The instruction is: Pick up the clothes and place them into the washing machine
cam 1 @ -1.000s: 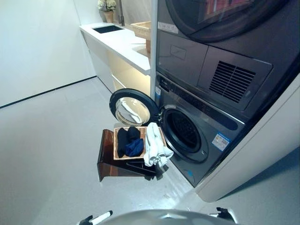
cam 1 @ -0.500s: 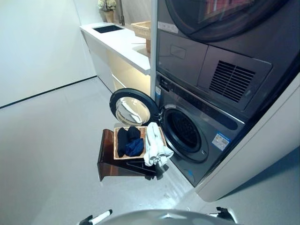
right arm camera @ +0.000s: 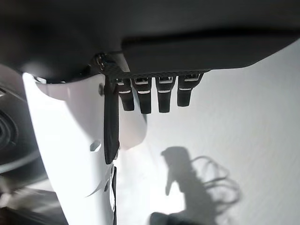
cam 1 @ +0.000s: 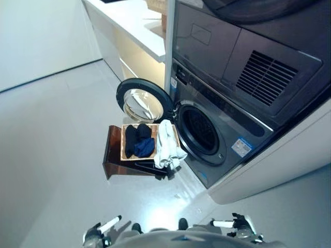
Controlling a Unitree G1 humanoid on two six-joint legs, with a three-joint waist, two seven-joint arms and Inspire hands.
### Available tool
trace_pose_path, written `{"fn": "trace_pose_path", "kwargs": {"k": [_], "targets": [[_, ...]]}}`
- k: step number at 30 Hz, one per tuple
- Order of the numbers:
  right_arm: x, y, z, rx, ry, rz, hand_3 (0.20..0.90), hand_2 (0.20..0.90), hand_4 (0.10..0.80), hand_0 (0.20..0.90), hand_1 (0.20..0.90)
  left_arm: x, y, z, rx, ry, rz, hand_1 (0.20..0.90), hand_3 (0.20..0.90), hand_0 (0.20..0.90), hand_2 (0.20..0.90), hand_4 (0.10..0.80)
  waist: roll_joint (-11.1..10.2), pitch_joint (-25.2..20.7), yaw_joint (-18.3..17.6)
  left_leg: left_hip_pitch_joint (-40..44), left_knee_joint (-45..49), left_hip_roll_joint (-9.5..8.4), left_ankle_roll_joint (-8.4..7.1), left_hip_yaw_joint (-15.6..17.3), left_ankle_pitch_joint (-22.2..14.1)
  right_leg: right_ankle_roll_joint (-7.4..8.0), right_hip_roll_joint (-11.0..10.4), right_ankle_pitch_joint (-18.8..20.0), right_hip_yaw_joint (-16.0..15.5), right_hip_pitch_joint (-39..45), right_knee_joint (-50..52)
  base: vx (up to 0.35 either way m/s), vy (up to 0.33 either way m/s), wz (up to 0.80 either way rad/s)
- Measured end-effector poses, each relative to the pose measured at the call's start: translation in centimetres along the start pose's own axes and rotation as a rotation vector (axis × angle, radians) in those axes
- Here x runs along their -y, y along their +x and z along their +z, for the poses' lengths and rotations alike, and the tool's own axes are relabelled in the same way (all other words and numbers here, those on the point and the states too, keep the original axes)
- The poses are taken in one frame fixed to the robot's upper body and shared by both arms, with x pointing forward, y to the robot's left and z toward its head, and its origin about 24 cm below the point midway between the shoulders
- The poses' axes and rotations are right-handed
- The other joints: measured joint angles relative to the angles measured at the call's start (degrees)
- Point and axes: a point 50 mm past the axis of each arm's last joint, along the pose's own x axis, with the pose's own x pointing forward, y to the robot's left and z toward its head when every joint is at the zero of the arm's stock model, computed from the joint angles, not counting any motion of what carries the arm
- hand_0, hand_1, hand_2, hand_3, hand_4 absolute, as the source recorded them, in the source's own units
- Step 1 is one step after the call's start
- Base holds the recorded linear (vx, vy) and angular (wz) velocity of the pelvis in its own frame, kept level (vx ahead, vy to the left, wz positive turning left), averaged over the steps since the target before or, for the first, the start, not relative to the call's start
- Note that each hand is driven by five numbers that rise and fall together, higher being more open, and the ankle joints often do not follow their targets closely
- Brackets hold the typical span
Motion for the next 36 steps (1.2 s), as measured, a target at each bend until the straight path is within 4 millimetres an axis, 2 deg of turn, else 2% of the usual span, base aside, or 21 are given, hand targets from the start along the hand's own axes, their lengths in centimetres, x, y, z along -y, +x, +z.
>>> {"fn": "trace_pose_path", "kwargs": {"k": [1,4,6,7,8,9,10,11,13,15,16,21,23,24,27,29,30,31,34,35,36], "targets": [[0.7,0.2,0.1,0.002,-0.003,-0.031,0.9,0.9,0.8,0.9,0.9,0.2,-0.1,-0.2,-0.003,0.005,-0.006,0.9,0.9,0.9,0.9,0.8,0.21,-0.01,0.36,-0.49,-3.09,-1.38,1.05,-0.09,-0.76,-0.03,-0.32,-0.03,0.04,-0.97,-0.06,0.17,0.053,-0.09],[2.1,0.5,0.6,0.013,-0.003,-0.071,0.9,0.9,0.8,0.9,0.9,1.1,-0.3,-1.0,-0.024,0.004,-0.023,0.9,0.9,0.9,0.9,0.8,2.28,-0.42,0.35,0.25,-16.47,-1.88,2.38,-0.2,-0.37,-0.34,-0.07,-0.02,0.04,-1.61,-2.04,0.219,0.065,-0.08],[2.0,0.4,0.0,-0.012,-0.005,-0.07,0.9,0.9,0.8,0.9,0.9,1.4,-0.3,-0.9,-0.024,0.003,-0.028,0.9,0.9,0.9,0.9,0.8,2.72,-0.39,0.42,0.08,-24.62,-1.24,2.49,-1.06,0.95,-0.36,0.05,-0.01,0.21,-1.51,-2.45,0.239,0.112,0.24],[1.9,0.4,-0.3,-0.026,0.008,-0.074,0.9,0.9,0.8,0.9,0.9,1.6,-0.3,-0.7,-0.018,-0.013,-0.033,0.9,0.9,0.9,0.9,0.8,3.04,-0.31,0.79,-1.17,-25.77,0.1,2.2,-0.94,1.29,0.05,0.3,-0.28,0.36,-1.48,-2.53,0.277,0.181,-0.03],[1.9,0.4,-0.4,-0.033,0.019,-0.078,0.9,0.9,0.8,0.9,0.9,1.6,-0.3,-0.6,-0.017,-0.028,-0.027,0.9,0.9,0.9,0.9,0.8,3.62,-0.39,1.31,-1.49,-24.95,1.88,2.28,0.99,1.27,0.81,0.5,-0.77,0.97,-1.34,-2.57,0.269,0.194,-0.25],[2.0,0.4,-0.1,-0.027,0.026,-0.08,0.9,0.9,0.8,0.9,0.9,1.6,-0.3,-0.6,-0.018,-0.033,-0.021,0.9,0.9,0.9,0.9,0.8,4.01,-0.46,1.7,-1.11,-24.46,2.41,2.29,1.88,1.28,1.11,0.52,-0.98,1.42,-0.96,-2.57,0.283,0.202,-0.61],[2.3,0.4,-0.6,-0.037,0.029,-0.089,0.9,0.9,0.8,0.9,0.9,1.5,-0.5,-1.7,-0.045,-0.03,-0.012,0.9,0.9,0.9,0.9,0.8,5.56,-1.56,1.99,0.53,-23.02,3.78,3.31,2.4,0.13,2.88,0.64,-1.73,1.96,-0.35,-2.59,0.288,0.217,-0.5],[2.2,0.4,-0.7,-0.039,0.023,-0.088,0.9,0.9,0.8,0.9,0.9,1.3,-0.5,-2.2,-0.057,-0.031,-0.006,0.9,0.9,0.9,0.9,0.8,5.61,-1.7,1.94,1.09,-23.48,3.21,6.32,3.0,2.47,3.9,-0.07,-2.06,2.16,0.46,-2.6,0.322,0.231,-0.44],[0.8,0.0,-1.2,-0.069,0.033,-0.052,0.9,0.9,0.8,0.9,0.9,0.6,-0.4,-1.8,-0.044,-0.024,0.011,0.9,0.9,0.9,0.9,0.8,2.68,-2.85,1.97,2.99,-23.14,-0.4,9.58,6.25,2.48,5.17,-4.42,-2.78,2.44,1.53,-2.48,0.293,0.209,-0.23],[-0.7,-0.3,-1.1,-0.061,0.036,-0.013,0.9,0.9,0.8,0.9,0.9,-0.1,-0.3,-1.9,-0.038,-0.019,0.032,0.9,0.9,0.9,0.9,0.8,1.12,-4.69,2.5,3.12,-23.09,-2.04,13.15,8.86,2.64,5.53,-6.27,-2.72,2.23,1.42,-2.23,0.282,0.201,-0.31],[-1.6,-0.6,-0.8,-0.053,0.033,0.011,0.9,0.9,0.8,0.9,0.9,-0.4,-0.2,-1.7,-0.034,-0.013,0.045,0.9,0.9,0.9,0.9,0.8,0.31,-5.14,2.29,3.38,-23.22,-2.91,14.06,9.58,2.56,6.1,-7.15,-2.28,1.53,1.3,-2.2,0.218,0.161,-0.27],[-2.6,-0.6,2.9,0.058,0.049,0.04,0.9,0.9,0.8,0.9,0.9,0.6,-0.1,0.5,0.027,0.001,0.016,0.9,0.9,0.9,0.9,0.8,-0.12,-5.21,2.51,3.89,-22.77,-4.53,15.42,10.6,0.31,8.6,-8.78,-0.39,1.06,1.26,-2.15,0.15,0.114,-0.09],[-2.5,-0.6,3.9,0.088,0.057,0.038,0.9,0.9,0.8,0.9,0.9,1.0,-0.1,1.2,0.049,0.009,0.005,0.9,0.9,0.9,0.9,0.8,-0.25,-5.28,2.79,3.88,-22.34,-4.77,15.44,10.61,-0.47,8.96,-8.98,-0.57,0.93,1.18,-1.66,0.178,0.129,-0.01],[-2.5,-0.6,4.5,0.106,0.061,0.037,0.9,0.9,0.8,0.9,0.9,1.3,-0.1,1.7,0.06,0.016,-0.003,0.9,0.9,0.9,0.9,0.8,-0.3,-5.41,2.67,3.9,-21.96,-5.28,15.24,10.62,-1.6,9.92,-8.98,-0.62,0.91,0.86,-0.51,0.169,0.133,-0.04],[-2.0,-0.5,4.8,0.116,0.059,0.026,0.9,0.9,0.8,0.9,0.9,2.0,-0.2,1.5,0.055,0.031,-0.023,0.9,0.9,0.9,0.9,0.8,0.81,-6.22,2.55,4.21,-22.11,-4.6,15.34,10.44,-2.29,11.98,-8.55,-2.57,1.76,-3.24,7.7,0.141,0.107,-0.02],[-1.8,-0.4,4.6,0.111,0.055,0.02,0.9,0.9,0.8,0.9,0.9,2.0,-0.2,1.1,0.045,0.044,-0.024,0.9,0.9,0.9,0.9,0.8,1.78,-6.01,1.66,5.59,-23.15,-4.16,16.49,9.2,-2.09,12.54,-8.16,-3.71,2.9,-8.29,18.58,0.127,0.028,-0.06],[-1.8,-0.4,4.3,0.108,0.051,0.019,0.9,0.9,0.8,0.9,0.9,1.6,-0.2,0.6,0.039,0.079,-0.018,0.9,0.9,0.9,0.9,0.8,2.74,-5.62,1.41,7.41,-25.38,-3.67,17.01,8.58,-1.43,11.22,-8.12,-5.94,2.77,-12.51,23.04,0.18,-0.087,-0.04],[-2.0,-0.4,3.8,0.095,0.048,0.024,0.9,0.9,0.8,0.9,0.9,1.2,-0.2,0.4,0.038,0.092,-0.01,0.9,0.9,0.9,0.9,0.8,2.14,-5.56,0.77,7.8,-25.45,-3.9,17.19,8.75,-1.33,9.3,-7.48,-6.76,0.2,-12.53,17.93,0.214,-0.151,0.13],[-2.3,-0.5,2.6,0.063,0.044,0.031,0.9,0.9,0.8,0.9,0.9,0.7,-0.1,0.4,0.033,0.09,0.006,0.9,0.9,0.9,0.9,0.8,2.85,-4.1,0.04,9.42,-25.43,-3.58,16.41,8.84,-2.59,8.52,-5.97,-5.31,-1.98,-14.71,8.5,0.236,-0.241,0.08],[-2.3,-0.5,2.8,0.075,0.047,0.032,0.9,0.9,0.8,0.9,0.9,0.4,-0.1,0.0,0.014,0.081,0.019,0.9,0.9,0.9,0.9,0.8,2.91,-3.12,-0.5,10.77,-25.41,-3.58,16.05,9.39,-2.68,9.39,-5.13,-2.04,-1.79,-14.86,3.62,0.104,-0.126,0.1],[-2.4,-0.6,2.4,0.063,0.043,0.037,0.9,0.9,0.8,0.9,0.9,0.0,-0.1,-0.5,0.002,0.084,0.029,0.9,0.9,0.9,0.9,0.8,2.96,-2.43,-1.5,11.99,-25.41,-3.77,15.91,9.08,-2.9,8.45,-5.14,0.16,-1.65,-14.76,3.69,0.069,-0.113,0.39]]}}
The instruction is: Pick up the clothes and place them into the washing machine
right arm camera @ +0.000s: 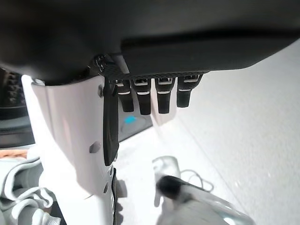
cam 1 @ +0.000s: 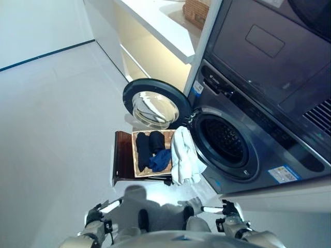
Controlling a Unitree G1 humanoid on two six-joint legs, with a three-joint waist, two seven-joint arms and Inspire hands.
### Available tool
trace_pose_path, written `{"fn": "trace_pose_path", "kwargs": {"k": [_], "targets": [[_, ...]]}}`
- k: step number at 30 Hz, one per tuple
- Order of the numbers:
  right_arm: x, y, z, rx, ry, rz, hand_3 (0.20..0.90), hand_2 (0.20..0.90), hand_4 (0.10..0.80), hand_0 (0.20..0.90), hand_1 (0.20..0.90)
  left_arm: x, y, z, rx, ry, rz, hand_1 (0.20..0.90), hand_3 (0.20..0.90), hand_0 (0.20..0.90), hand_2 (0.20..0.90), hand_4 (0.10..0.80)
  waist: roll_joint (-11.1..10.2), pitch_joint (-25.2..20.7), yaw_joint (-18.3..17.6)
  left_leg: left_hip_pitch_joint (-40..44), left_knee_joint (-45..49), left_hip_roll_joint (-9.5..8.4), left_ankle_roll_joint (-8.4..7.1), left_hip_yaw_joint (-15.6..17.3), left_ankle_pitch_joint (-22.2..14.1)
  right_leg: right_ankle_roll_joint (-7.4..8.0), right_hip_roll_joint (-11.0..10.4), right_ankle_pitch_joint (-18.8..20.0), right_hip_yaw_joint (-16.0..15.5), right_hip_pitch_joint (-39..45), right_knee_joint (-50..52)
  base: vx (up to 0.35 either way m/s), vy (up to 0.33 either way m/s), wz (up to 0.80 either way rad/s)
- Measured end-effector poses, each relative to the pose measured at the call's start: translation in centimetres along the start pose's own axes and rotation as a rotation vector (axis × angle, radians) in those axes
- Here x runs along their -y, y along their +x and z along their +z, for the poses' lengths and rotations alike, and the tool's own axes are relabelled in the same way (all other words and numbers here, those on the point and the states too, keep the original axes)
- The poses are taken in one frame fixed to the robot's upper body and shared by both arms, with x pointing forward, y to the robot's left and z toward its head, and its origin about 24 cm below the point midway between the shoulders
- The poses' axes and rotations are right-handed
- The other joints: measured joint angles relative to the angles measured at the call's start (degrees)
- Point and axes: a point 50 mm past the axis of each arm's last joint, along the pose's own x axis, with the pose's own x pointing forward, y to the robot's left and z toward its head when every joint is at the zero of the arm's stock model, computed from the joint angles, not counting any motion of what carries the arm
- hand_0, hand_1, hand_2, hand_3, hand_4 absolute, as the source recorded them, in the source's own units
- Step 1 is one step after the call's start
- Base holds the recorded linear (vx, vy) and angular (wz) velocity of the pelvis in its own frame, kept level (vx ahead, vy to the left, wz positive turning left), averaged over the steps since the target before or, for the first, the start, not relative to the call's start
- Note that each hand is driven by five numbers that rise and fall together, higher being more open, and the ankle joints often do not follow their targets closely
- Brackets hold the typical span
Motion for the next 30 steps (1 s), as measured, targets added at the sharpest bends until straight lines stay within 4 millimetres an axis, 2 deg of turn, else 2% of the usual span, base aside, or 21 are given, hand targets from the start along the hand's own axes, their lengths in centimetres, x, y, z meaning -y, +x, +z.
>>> {"fn": "trace_pose_path", "kwargs": {"k": [1,2,3,4,6,8,9,10,13,14,15,16,17,18,20,21,22,26,29,30], "targets": [[0.0,-0.1,-0.6,-0.016,0.001,0.001,0.9,0.9,0.8,0.9,0.9,-0.1,0.0,0.1,0.003,0.002,0.001,0.9,0.9,0.9,0.9,0.8,-0.37,0.08,-0.11,0.93,0.0,-0.15,-0.19,0.04,-0.15,-0.27,0.16,0.67,-0.01,0.11,1.1,0.057,-0.128,0.63],[-0.3,-0.2,-1.1,-0.032,0.008,0.007,0.9,0.9,0.8,0.9,0.9,-0.1,0.0,0.4,0.021,0.008,-0.005,0.9,0.9,0.9,0.9,0.8,-1.96,0.07,0.16,2.01,0.03,-0.88,-1.12,0.79,-0.72,-1.2,0.62,4.53,0.02,0.49,2.27,0.103,-0.193,0.43],[-0.2,-0.1,-0.9,-0.027,0.004,0.004,0.9,0.9,0.8,0.9,0.9,0.0,0.0,0.5,0.027,0.009,-0.008,0.9,0.9,0.9,0.9,0.8,-1.79,0.45,0.16,2.35,0.06,-0.41,-1.55,0.58,-0.89,-4.07,0.85,5.37,0.32,0.6,2.46,0.115,-0.174,0.31],[0.3,0.0,-0.6,-0.019,-0.002,-0.009,0.9,0.9,0.8,0.9,0.9,0.7,-0.1,0.6,0.028,0.002,-0.026,0.9,0.9,0.9,0.9,0.8,-0.55,0.5,0.38,2.45,0.37,1.04,-2.74,-0.02,-1.31,-4.35,2.34,5.41,-0.85,2.6,-0.12,0.086,-0.108,0.12],[1.0,0.2,-0.4,-0.009,-0.009,-0.024,0.9,0.9,0.8,0.9,0.9,1.6,-0.3,-0.1,0.009,-0.009,-0.048,0.9,0.9,0.9,0.9,0.8,0.46,0.21,0.42,2.67,0.41,2.69,-4.0,-1.17,-1.63,-5.39,4.21,6.96,-2.36,5.72,-5.14,0.128,-0.153,0.16],[2.2,0.6,0.7,0.02,-0.008,-0.056,0.9,0.9,0.8,0.9,0.9,3.0,-0.7,-0.9,-0.011,-0.009,-0.093,0.9,0.9,0.9,0.9,0.8,1.41,-0.07,0.39,2.9,0.45,4.38,-5.19,-2.3,-1.86,-6.51,5.87,6.47,-3.71,6.96,-6.13,0.081,-0.114,0.22],[2.5,0.7,0.7,0.022,-0.009,-0.063,0.9,0.9,0.8,0.9,0.9,3.3,-0.8,-1.0,-0.014,-0.009,-0.106,0.9,0.9,0.9,0.9,0.8,1.58,-0.17,0.37,2.9,0.45,4.81,-5.45,-2.41,-1.95,-6.7,6.2,6.37,-3.75,6.98,-6.08,0.014,-0.057,0.11],[3.2,0.9,1.8,0.052,-0.005,-0.08,0.9,0.9,0.8,0.9,0.9,3.7,-0.9,-1.2,-0.017,-0.006,-0.122,0.9,0.9,0.9,0.9,0.8,1.75,-0.2,0.49,2.73,0.83,5.41,-5.83,-2.42,-2.14,-7.16,6.77,6.19,-3.82,6.97,-5.96,0.011,-0.075,-0.02],[3.9,1.1,3.0,0.095,0.005,-0.097,0.9,0.9,0.8,0.9,0.9,3.8,-0.9,-0.7,-0.007,-0.004,-0.124,0.9,0.9,0.9,0.9,0.8,1.82,-0.22,0.4,0.97,3.86,5.86,-6.53,-2.58,-3.23,-7.72,7.16,5.72,-3.8,6.7,-5.97,-0.12,-0.058,0.03],[3.8,1.1,3.9,0.12,0.01,-0.097,0.9,0.9,0.8,0.9,0.9,3.8,-0.8,0.2,0.019,-0.009,-0.124,0.9,0.9,0.9,0.9,0.8,0.92,0.24,0.83,-3.06,10.11,4.75,-7.84,-3.56,-4.14,-7.93,6.66,5.58,-3.83,5.75,-5.87,-0.176,-0.053,0.21],[3.8,1.1,4.5,0.134,0.013,-0.097,0.9,0.9,0.8,0.9,0.9,3.9,-0.7,1.1,0.043,-0.014,-0.124,0.9,0.9,0.9,0.9,0.8,-0.07,1.3,0.78,-6.75,16.56,3.73,-8.43,-5.51,-4.47,-8.46,5.47,5.69,-3.72,5.35,-5.59,-0.114,0.012,0.27],[3.9,1.1,5.7,0.161,-0.01,-0.097,0.9,0.9,0.8,0.9,0.9,4.3,-0.7,2.9,0.086,-0.023,-0.131,0.9,0.9,0.9,0.9,0.8,-1.47,3.5,1.17,-13.19,24.29,1.31,-10.47,-10.88,-4.69,-8.77,3.61,5.93,-2.67,4.42,-5.16,0.061,0.148,-0.03],[4.1,1.1,6.6,0.186,-0.017,-0.102,0.9,0.9,0.8,0.9,0.9,4.3,-0.7,2.5,0.078,-0.031,-0.131,0.9,0.9,0.9,0.9,0.8,-0.5,3.64,2.05,-14.15,20.26,1.6,-10.96,-13.5,-4.66,-8.79,4.17,5.97,-2.01,3.36,-4.84,0.086,0.202,-0.31],[4.1,1.0,7.9,0.228,-0.028,-0.104,0.9,0.9,0.8,0.9,0.9,4.3,-0.7,2.1,0.064,-0.039,-0.129,0.9,0.9,0.9,0.9,0.8,0.87,3.86,1.78,-14.8,16.05,3.58,-11.23,-15.0,-4.14,-8.74,5.01,5.94,-2.14,2.66,-4.74,0.095,0.167,-0.52],[4.0,0.9,8.4,0.25,-0.037,-0.097,0.9,0.9,0.8,0.9,0.9,4.1,-0.7,1.7,0.044,-0.065,-0.119,0.9,0.9,0.9,0.9,0.8,2.17,3.77,2.04,-15.3,13.27,4.52,-10.76,-12.91,-4.18,-8.66,5.66,5.91,-1.36,1.04,-4.04,0.018,0.115,-0.6],[3.9,0.8,9.0,0.271,-0.041,-0.095,0.9,0.9,0.8,0.9,0.9,3.9,-0.7,1.1,0.031,-0.061,-0.115,0.9,0.9,0.9,0.9,0.8,3.17,3.55,1.77,-14.75,11.98,4.63,-9.65,-11.54,-4.08,-8.22,6.12,5.95,-1.44,0.96,-4.56,0.0,0.191,-0.65],[3.7,0.8,9.1,0.271,-0.042,-0.092,0.9,0.9,0.8,0.9,0.9,3.8,-0.7,1.1,0.03,-0.059,-0.11,0.9,0.9,0.9,0.9,0.8,3.29,3.57,1.86,-14.0,10.78,4.55,-7.39,-11.91,-1.89,-7.83,6.0,6.22,-1.28,0.8,-4.52,-0.044,0.211,-0.57],[3.0,0.6,9.3,0.285,-0.048,-0.076,0.9,0.9,0.8,0.9,0.9,3.2,-0.5,1.8,0.065,-0.065,-0.097,0.9,0.9,0.9,0.9,0.8,2.12,3.39,1.03,-12.07,3.29,1.99,-4.39,-8.75,3.48,-5.28,2.63,6.94,-0.75,-1.03,-5.86,-0.055,0.09,-0.23],[2.0,0.2,10.1,0.313,-0.041,-0.051,0.9,0.9,0.8,0.9,0.9,2.6,-0.4,2.0,0.076,-0.067,-0.078,0.9,0.9,0.9,0.9,0.8,1.76,3.46,1.02,-12.13,2.41,0.78,-3.91,-8.63,3.85,-3.57,1.71,8.15,-0.62,-1.34,-5.84,-0.021,0.031,0.12],[1.5,-0.1,10.9,0.347,-0.036,-0.036,0.9,0.9,0.8,0.9,0.9,2.4,-0.3,1.9,0.077,-0.067,-0.063,0.9,0.9,0.9,0.9,0.8,1.69,3.49,1.45,-12.13,2.39,0.76,-3.93,-8.6,3.83,-3.7,1.75,8.22,-0.49,-1.36,-5.84,0.0,0.0,0.0]]}}
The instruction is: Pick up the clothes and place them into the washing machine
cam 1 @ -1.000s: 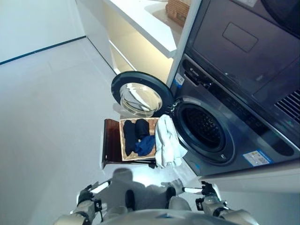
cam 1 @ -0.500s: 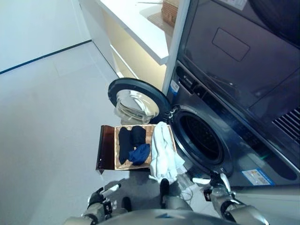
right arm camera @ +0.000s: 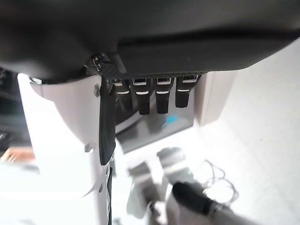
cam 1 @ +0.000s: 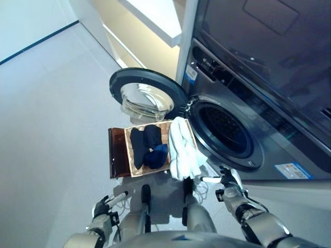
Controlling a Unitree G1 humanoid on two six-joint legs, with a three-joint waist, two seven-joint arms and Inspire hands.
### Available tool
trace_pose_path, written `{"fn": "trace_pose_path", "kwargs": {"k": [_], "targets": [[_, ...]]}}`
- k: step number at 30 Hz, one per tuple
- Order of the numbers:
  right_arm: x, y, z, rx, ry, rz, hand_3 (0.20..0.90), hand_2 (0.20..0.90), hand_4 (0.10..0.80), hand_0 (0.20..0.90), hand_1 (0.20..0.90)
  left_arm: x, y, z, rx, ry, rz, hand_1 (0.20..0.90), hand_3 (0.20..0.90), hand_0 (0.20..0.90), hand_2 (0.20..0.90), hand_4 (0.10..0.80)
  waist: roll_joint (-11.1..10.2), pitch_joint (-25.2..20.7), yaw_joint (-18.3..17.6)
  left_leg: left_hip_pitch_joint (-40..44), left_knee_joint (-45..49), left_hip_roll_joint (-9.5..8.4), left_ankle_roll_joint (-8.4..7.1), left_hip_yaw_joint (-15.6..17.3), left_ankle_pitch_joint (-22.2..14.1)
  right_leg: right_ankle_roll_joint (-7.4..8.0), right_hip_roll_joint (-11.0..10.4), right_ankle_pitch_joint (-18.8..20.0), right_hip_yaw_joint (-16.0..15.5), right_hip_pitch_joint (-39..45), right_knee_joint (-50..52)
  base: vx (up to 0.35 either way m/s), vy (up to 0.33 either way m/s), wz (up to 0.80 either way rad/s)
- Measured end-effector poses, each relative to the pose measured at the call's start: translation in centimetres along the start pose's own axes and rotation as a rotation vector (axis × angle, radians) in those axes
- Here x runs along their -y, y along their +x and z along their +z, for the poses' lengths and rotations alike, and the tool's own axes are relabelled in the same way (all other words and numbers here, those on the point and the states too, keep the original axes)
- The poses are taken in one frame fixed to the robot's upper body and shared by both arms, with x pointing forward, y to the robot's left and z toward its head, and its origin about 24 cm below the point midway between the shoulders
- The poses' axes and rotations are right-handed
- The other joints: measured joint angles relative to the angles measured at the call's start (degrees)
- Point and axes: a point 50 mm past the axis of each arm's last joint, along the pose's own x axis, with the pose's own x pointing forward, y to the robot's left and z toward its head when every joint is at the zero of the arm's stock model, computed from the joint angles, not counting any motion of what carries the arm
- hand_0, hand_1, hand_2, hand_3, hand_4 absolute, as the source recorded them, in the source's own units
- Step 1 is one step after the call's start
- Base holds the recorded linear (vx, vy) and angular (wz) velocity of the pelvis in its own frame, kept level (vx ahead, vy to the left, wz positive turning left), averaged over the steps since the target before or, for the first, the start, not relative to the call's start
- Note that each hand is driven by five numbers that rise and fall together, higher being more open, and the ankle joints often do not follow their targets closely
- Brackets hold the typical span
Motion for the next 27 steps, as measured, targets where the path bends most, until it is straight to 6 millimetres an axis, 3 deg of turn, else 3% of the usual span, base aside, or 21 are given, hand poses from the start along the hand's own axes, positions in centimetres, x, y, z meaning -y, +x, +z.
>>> {"fn": "trace_pose_path", "kwargs": {"k": [2,3,7,11,18,27], "targets": [[-0.4,0.0,1.7,0.058,0.02,0.01,0.9,0.9,0.8,0.9,0.9,0.0,0.0,0.0,0.0,-0.001,0.005,0.9,0.9,0.9,0.9,0.8,-0.05,0.03,0.65,-0.04,0.01,0.11,0.17,0.0,-0.06,-0.3,0.17,0.25,0.02,-0.02,0.02,-0.014,0.014,0.02],[-0.4,0.1,3.3,0.114,0.026,0.013,0.9,0.9,0.8,0.9,0.9,0.1,0.0,-0.1,-0.001,-0.001,0.004,0.9,0.9,0.9,0.9,0.8,-0.07,0.05,0.75,-0.12,0.01,0.21,0.09,-0.05,-0.17,-0.93,0.33,0.71,0.0,-0.02,0.03,-0.025,0.032,0.08],[0.5,0.5,9.2,0.261,0.085,-0.026,0.9,0.9,0.8,0.9,0.9,0.5,0.0,0.4,0.017,0.004,-0.005,0.9,0.9,0.9,0.9,0.8,-1.16,0.72,0.73,-0.15,-0.01,0.36,0.03,-0.46,-0.32,-0.9,0.4,0.61,-0.86,0.32,0.03,-0.015,0.012,0.09],[1.5,0.4,12.4,0.33,0.164,-0.062,0.9,0.9,0.8,0.9,0.9,0.7,0.0,0.8,0.032,0.001,-0.011,0.9,0.9,0.9,0.9,0.8,-2.0,1.78,0.84,-0.78,0.09,0.34,-0.31,-1.22,-0.5,-0.99,0.32,0.1,-1.22,0.33,0.02,-0.014,0.009,0.11],[4.1,0.7,14.4,0.348,0.249,-0.133,0.9,0.9,0.8,0.9,0.9,0.9,0.0,1.8,0.06,-0.046,-0.02,0.9,0.9,0.9,0.9,0.8,-1.07,5.87,2.27,-1.8,0.08,0.39,-0.58,-1.84,-0.28,-1.0,0.41,0.04,-1.35,-0.45,0.02,0.001,0.01,0.05],[5.0,0.4,16.7,0.405,0.252,-0.15,0.9,0.9,0.8,0.9,0.9,1.4,0.1,3.1,0.102,-0.083,-0.031,0.9,0.9,0.9,0.9,0.8,-0.59,7.52,2.33,-2.06,-0.05,0.66,-0.28,-1.9,-0.07,-1.0,0.67,0.06,-1.67,-0.66,0.03,-0.001,0.002,0.0]]}}
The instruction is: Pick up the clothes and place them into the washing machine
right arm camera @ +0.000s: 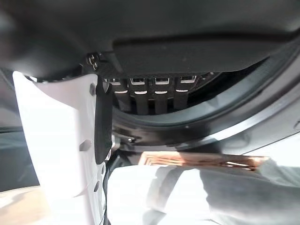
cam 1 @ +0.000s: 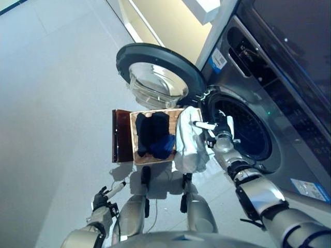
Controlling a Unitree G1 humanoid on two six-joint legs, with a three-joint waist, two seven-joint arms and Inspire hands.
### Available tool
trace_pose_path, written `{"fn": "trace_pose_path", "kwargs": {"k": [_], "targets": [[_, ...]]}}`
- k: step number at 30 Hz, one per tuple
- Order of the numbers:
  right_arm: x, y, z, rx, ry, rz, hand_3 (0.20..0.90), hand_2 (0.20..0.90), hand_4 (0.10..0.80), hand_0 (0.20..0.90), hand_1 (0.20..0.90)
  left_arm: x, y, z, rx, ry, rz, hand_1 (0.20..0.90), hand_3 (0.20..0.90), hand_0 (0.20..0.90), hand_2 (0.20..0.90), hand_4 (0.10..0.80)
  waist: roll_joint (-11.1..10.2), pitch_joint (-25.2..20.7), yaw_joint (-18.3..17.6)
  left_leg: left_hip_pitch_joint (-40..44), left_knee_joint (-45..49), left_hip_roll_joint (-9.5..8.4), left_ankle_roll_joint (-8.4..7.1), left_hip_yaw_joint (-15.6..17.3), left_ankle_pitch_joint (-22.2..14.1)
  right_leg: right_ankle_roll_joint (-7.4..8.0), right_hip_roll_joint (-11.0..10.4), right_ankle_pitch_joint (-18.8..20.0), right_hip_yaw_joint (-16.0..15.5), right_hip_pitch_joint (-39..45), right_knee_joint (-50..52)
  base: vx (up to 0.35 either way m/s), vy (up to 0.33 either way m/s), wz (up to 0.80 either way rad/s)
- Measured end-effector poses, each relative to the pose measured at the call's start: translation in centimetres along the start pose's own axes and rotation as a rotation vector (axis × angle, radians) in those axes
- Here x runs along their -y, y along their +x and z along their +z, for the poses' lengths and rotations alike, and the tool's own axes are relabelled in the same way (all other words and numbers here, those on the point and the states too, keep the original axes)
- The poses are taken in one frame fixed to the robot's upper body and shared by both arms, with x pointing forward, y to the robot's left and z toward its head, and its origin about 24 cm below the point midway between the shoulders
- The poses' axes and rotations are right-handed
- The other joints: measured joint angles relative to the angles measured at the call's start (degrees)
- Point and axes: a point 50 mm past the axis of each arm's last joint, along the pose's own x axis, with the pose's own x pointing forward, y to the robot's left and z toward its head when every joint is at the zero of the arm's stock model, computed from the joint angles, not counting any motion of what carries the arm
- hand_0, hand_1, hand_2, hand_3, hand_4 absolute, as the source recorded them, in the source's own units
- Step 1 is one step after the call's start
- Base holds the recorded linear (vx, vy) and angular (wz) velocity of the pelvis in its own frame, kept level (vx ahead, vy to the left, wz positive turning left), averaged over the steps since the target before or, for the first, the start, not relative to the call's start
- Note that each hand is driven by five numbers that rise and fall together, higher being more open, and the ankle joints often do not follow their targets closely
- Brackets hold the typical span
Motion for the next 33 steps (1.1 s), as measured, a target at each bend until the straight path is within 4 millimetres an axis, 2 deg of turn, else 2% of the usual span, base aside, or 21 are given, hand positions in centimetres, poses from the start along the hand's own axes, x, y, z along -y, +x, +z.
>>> {"fn": "trace_pose_path", "kwargs": {"k": [10,16,24,29,33], "targets": [[-0.3,-0.1,-0.5,0.002,-0.091,0.02,0.9,0.9,0.8,0.9,0.9,0.1,0.0,0.3,0.01,-0.019,0.002,0.9,0.9,0.9,0.9,0.8,0.95,1.03,0.06,-0.53,-0.1,0.34,-0.37,-0.57,0.23,-0.33,0.22,-0.24,-0.59,-0.16,0.0,-0.005,0.003,0.02],[-1.0,-0.3,-0.3,0.022,-0.117,0.043,0.9,0.9,0.8,0.9,0.9,0.8,0.1,1.9,0.069,-0.07,-0.014,0.9,0.9,0.9,0.9,0.8,1.98,2.55,1.39,-1.37,-0.11,0.55,-0.66,-1.14,0.49,-0.42,0.27,-0.22,-0.85,-0.79,0.01,-0.003,0.003,0.03],[-2.2,-0.8,-0.1,0.033,-0.128,0.078,0.9,0.9,0.8,0.9,0.9,1.7,0.1,3.9,0.13,-0.105,-0.037,0.9,0.9,0.9,0.9,0.8,2.02,2.85,1.74,-1.96,-0.06,0.5,-0.82,-1.95,0.71,-0.45,0.28,-0.27,-1.65,-0.87,0.01,-0.018,0.001,0.05],[-2.2,-0.7,0.1,0.045,-0.142,0.077,0.9,0.9,0.8,0.9,0.9,2.2,0.1,5.1,0.164,-0.134,-0.05,0.9,0.9,0.9,0.9,0.8,2.02,4.18,1.57,-3.34,0.02,0.54,-1.1,-2.85,1.16,-0.56,0.29,-0.35,-2.22,-1.82,0.02,-0.018,0.006,0.09],[-2.2,-0.4,1.4,0.076,-0.134,0.067,0.9,0.9,0.8,0.9,0.9,2.7,0.0,6.2,0.194,-0.153,-0.058,0.9,0.9,0.9,0.9,0.8,2.06,6.59,1.55,-4.18,0.09,0.52,-1.16,-3.23,1.45,-0.58,0.3,-0.33,-2.27,-2.36,0.03,-0.016,0.001,0.05]]}}
